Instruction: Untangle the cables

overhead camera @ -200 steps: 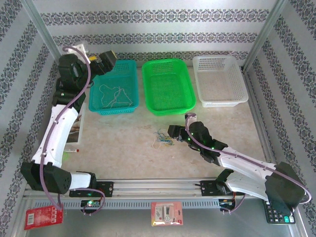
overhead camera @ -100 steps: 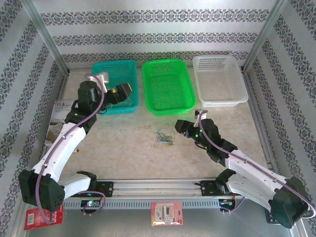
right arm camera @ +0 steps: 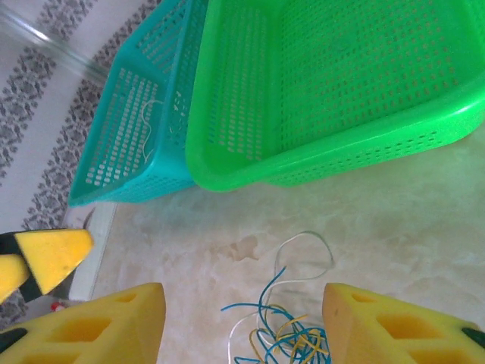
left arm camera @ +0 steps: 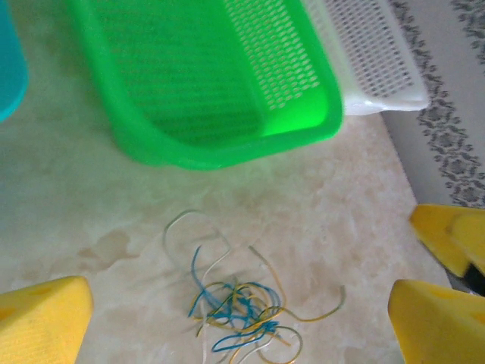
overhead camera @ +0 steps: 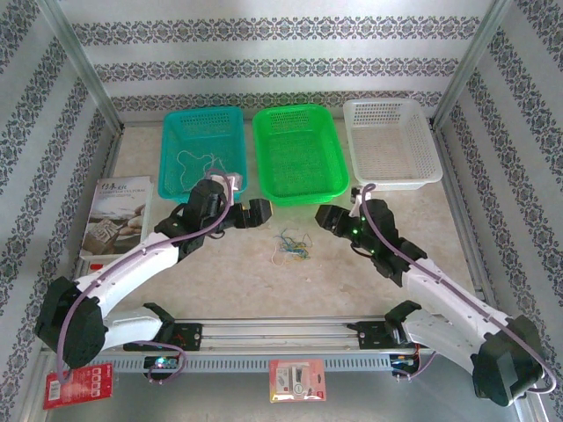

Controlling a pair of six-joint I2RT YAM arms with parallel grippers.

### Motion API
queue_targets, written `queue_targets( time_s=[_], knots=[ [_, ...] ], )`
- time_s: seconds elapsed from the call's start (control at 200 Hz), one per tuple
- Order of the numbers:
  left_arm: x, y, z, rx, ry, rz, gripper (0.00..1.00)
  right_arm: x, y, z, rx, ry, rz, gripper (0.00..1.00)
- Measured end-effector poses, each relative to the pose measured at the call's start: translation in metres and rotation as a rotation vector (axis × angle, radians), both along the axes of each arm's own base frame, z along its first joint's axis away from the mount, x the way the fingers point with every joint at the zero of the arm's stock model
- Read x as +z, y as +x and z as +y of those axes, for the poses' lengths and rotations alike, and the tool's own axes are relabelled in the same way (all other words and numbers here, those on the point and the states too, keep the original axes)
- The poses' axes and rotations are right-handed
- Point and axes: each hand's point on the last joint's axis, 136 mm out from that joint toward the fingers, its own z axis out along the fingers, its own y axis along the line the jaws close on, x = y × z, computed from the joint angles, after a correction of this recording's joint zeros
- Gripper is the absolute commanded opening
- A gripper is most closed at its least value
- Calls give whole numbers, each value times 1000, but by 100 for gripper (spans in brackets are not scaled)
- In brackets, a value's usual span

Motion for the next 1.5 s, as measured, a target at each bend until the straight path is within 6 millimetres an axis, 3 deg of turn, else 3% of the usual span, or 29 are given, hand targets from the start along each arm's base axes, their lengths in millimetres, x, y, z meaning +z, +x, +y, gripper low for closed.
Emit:
queue_targets(
  time_s=[0.1,0.245,0.52,0.829,0.964,1.059,1.109,1.309,1.499],
  knots=[
    [-15,-2,7,38,15,32,100,-6,-8,19,59,-39,21,54],
    [-14,3,11,69,23,19,100,-25,-19,35,117,-113,60,51],
    [-13,5,13,91,19,16,100,-60,-19,39,114,-202,131,46],
    [-12,8,11,91,17,15,100,-76,-16,42,119,-234,154,35],
    [-12,8,11,91,17,15,100,-78,-14,43,121,-239,156,27],
    [-12,8,11,91,17,15,100,-80,-12,44,119,-242,157,10],
    [-12,8,11,91,17,15,100,-80,-11,45,123,-247,152,0],
    [-12,7,11,87,16,15,100,-64,-4,50,129,-241,122,0],
    [-13,6,11,71,29,4,100,-5,7,67,157,-163,17,0]
  ],
)
